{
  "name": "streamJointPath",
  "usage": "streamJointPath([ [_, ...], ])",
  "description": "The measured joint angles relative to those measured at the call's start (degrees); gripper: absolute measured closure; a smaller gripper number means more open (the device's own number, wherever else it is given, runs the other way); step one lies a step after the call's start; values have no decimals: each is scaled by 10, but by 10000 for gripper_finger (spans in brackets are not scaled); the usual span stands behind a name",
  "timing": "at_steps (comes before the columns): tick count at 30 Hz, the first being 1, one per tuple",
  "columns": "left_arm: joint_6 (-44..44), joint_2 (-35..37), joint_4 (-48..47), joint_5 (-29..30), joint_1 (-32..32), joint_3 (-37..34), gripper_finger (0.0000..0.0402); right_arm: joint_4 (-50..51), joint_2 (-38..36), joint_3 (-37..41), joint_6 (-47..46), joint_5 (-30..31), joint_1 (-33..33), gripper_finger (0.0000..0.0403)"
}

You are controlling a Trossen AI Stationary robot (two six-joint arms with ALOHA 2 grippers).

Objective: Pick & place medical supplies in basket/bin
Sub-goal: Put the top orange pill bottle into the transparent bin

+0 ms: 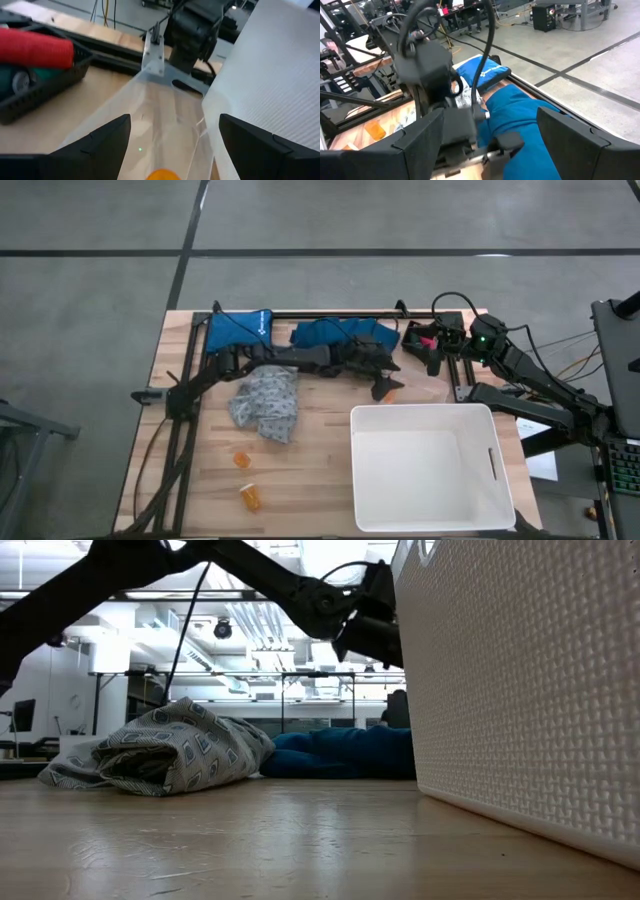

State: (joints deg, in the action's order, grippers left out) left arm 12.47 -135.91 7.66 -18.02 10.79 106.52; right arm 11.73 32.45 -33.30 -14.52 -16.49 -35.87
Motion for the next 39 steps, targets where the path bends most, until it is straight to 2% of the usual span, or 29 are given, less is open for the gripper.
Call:
streamJointPath([
  [9, 16, 48, -14, 3, 27, 0, 91, 0, 0, 0, 0, 0, 0, 92],
  [13, 24, 81, -73, 2, 38, 0, 91, 0, 0, 0, 0, 0, 0, 92],
  [20, 24, 152, -291, 42, 42, 0, 90, 0, 0, 0, 0, 0, 0, 92],
  [27, 45, 220, -477, 152, 25, 0, 92, 0, 0, 0, 0, 0, 0, 92],
  [33, 56, 279, -604, 218, -11, 0, 94, 0, 0, 0, 0, 0, 0, 92],
  [39, 105, 321, -781, 234, -66, -2, 95, 0, 0, 0, 0, 0, 0, 92],
])
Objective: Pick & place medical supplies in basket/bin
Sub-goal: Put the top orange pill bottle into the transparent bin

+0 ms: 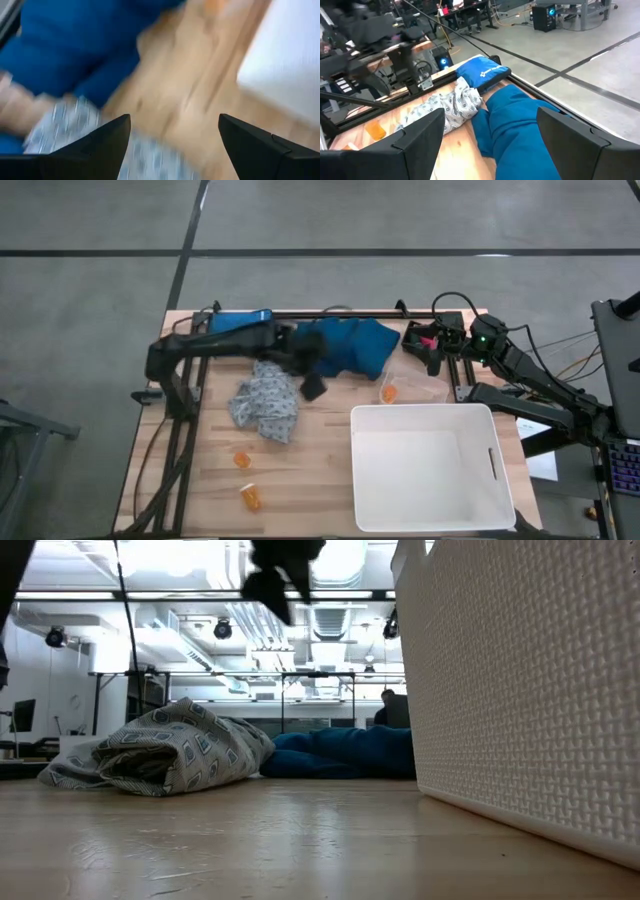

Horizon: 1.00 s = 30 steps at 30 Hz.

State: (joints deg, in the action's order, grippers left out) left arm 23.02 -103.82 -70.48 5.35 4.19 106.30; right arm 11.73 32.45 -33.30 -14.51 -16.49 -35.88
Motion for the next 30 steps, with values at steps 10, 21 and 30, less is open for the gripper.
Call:
streamJointPath([
  [10, 147, 148, 4, 79, -215, -182, 94, 0, 0, 0, 0, 0, 0, 92],
  [21, 416, 270, 24, 92, -390, -357, 91, 0, 0, 0, 0, 0, 0, 92],
  [30, 498, 280, 103, 50, -446, -461, 85, 0, 0, 0, 0, 0, 0, 92],
])
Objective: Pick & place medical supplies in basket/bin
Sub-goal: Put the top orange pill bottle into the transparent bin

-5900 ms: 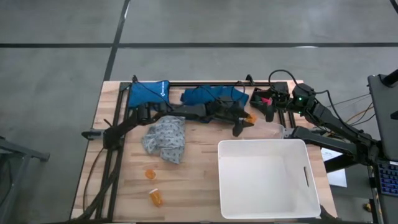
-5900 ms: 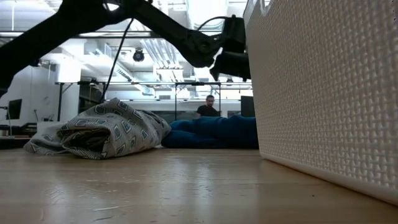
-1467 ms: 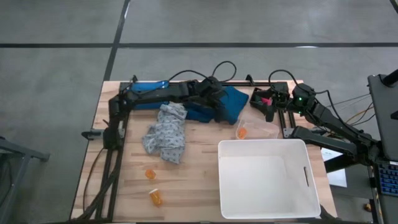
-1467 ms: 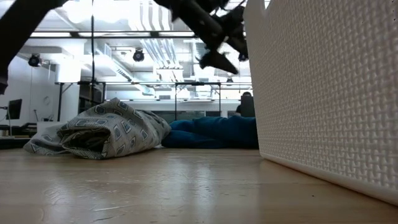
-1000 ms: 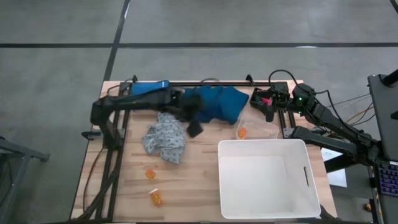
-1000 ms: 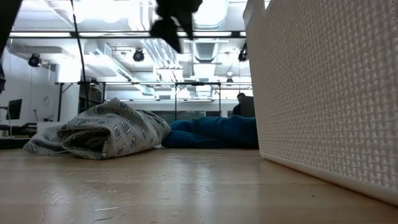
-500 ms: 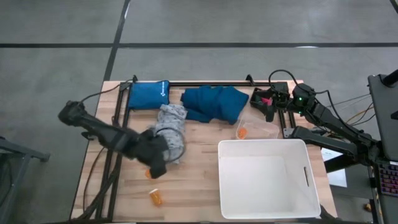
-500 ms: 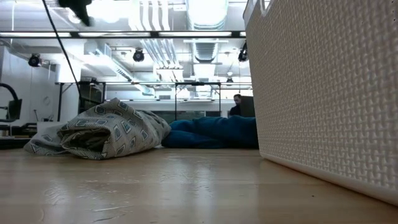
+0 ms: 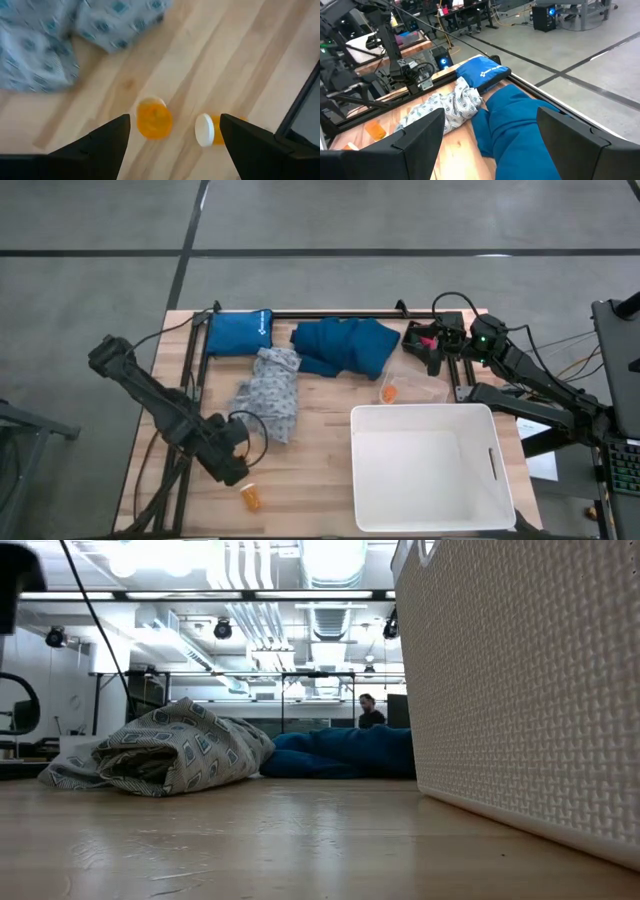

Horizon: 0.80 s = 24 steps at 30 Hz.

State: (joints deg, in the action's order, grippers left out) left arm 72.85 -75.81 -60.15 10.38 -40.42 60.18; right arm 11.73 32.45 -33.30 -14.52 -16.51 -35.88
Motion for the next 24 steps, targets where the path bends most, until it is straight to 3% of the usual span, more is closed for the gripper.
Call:
streamJointPath([
  [7, 7, 0, 70, -44, -4, -73, 89, 0, 0, 0, 0, 0, 0, 92],
  [24, -4, 0, 169, -44, -4, -161, 91, 0, 0, 0, 0, 0, 0, 92],
])
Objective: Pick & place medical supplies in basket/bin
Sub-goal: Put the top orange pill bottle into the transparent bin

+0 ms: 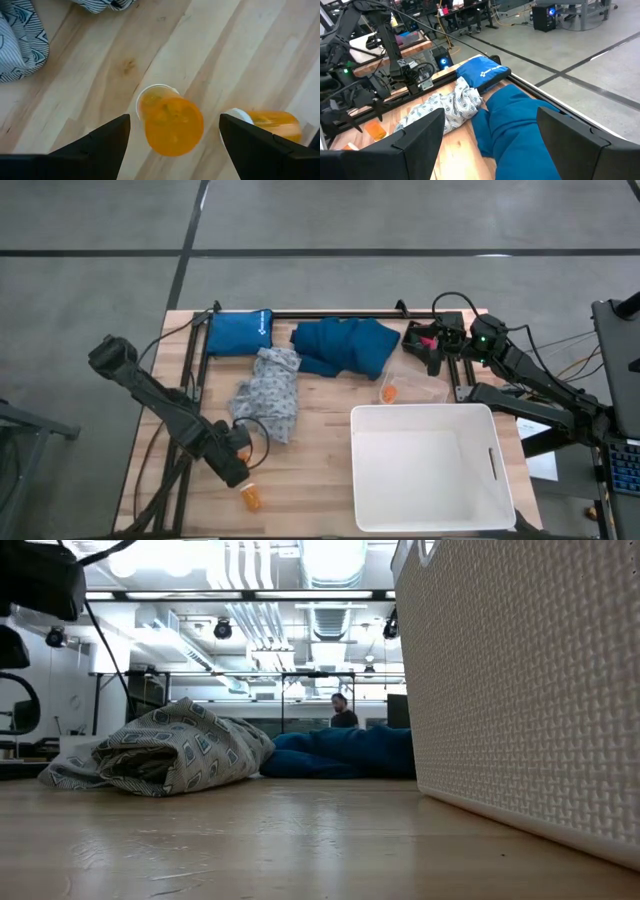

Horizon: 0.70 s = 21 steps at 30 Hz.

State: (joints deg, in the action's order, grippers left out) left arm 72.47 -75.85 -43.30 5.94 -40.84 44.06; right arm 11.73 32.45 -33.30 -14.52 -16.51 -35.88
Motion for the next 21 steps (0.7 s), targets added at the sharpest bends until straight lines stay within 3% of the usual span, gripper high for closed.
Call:
streamJointPath([
  [11, 0, 0, 32, -2, 0, -33, 104, 0, 0, 0, 0, 0, 0, 92],
  [21, 0, 0, 36, -2, 0, -33, 156, 0, 0, 0, 0, 0, 0, 92],
])
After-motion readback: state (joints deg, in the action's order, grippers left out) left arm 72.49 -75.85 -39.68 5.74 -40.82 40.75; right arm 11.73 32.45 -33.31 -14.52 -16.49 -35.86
